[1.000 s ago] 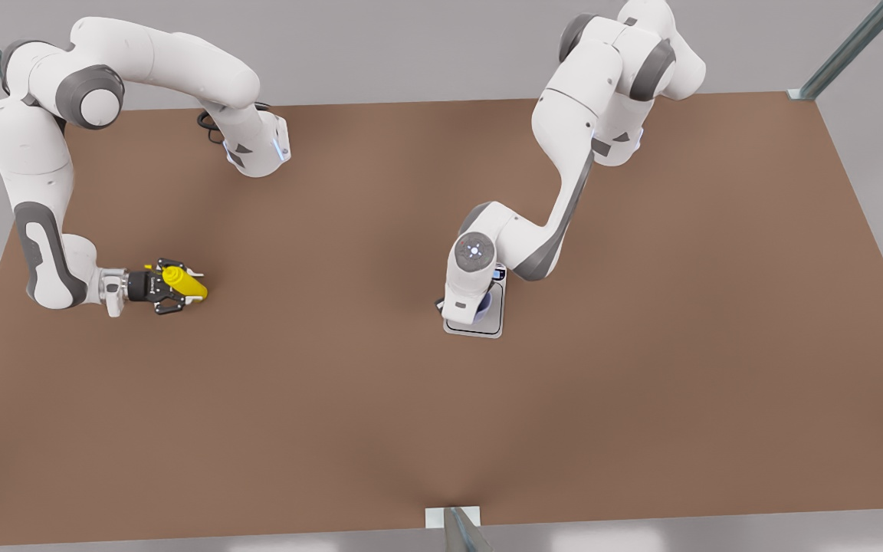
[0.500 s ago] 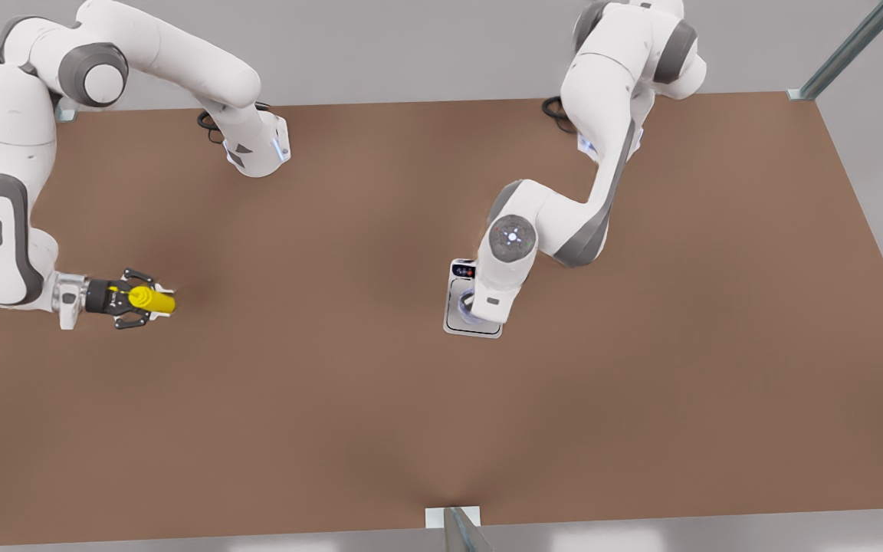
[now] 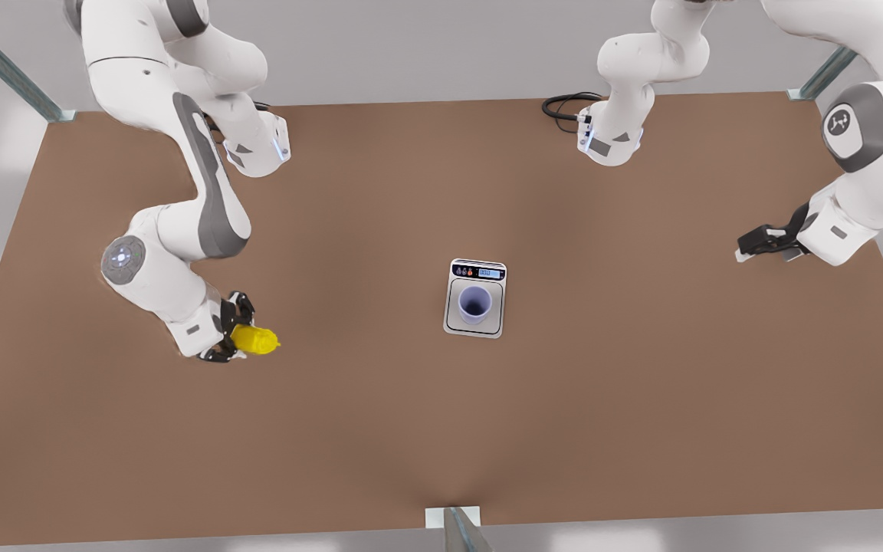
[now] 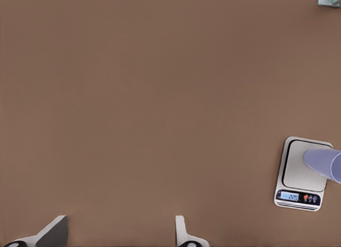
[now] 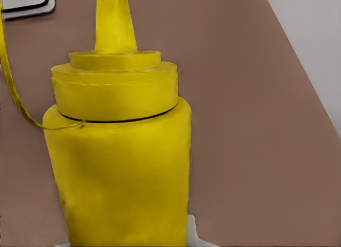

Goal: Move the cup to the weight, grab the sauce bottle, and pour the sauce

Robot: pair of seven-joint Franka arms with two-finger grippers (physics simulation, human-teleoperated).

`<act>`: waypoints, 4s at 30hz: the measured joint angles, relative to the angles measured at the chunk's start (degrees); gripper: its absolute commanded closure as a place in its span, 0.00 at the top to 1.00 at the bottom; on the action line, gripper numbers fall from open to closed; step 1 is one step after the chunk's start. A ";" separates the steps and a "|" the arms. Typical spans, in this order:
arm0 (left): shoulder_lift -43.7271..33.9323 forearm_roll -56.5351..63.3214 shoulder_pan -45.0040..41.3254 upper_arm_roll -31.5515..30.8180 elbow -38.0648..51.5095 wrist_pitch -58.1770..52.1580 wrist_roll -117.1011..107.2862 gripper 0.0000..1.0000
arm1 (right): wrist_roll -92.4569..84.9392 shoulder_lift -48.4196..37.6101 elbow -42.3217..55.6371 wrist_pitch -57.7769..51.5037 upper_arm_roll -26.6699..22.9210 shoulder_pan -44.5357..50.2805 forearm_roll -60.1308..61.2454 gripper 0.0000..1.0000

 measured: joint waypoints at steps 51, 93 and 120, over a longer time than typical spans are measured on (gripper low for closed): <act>7.02 2.73 -6.89 -0.08 9.05 -0.25 -4.12 1.00 | 15.76 24.23 31.44 -18.77 -0.53 29.37 -40.17 0.54; 9.46 2.17 -7.98 0.71 13.39 -0.22 -4.83 1.00 | -78.87 33.02 11.88 -30.23 0.00 -16.37 52.27 0.54; 9.60 1.83 -8.09 0.44 14.05 -0.72 -5.45 1.00 | -80.11 34.44 11.87 -29.14 -0.01 -15.94 53.56 0.79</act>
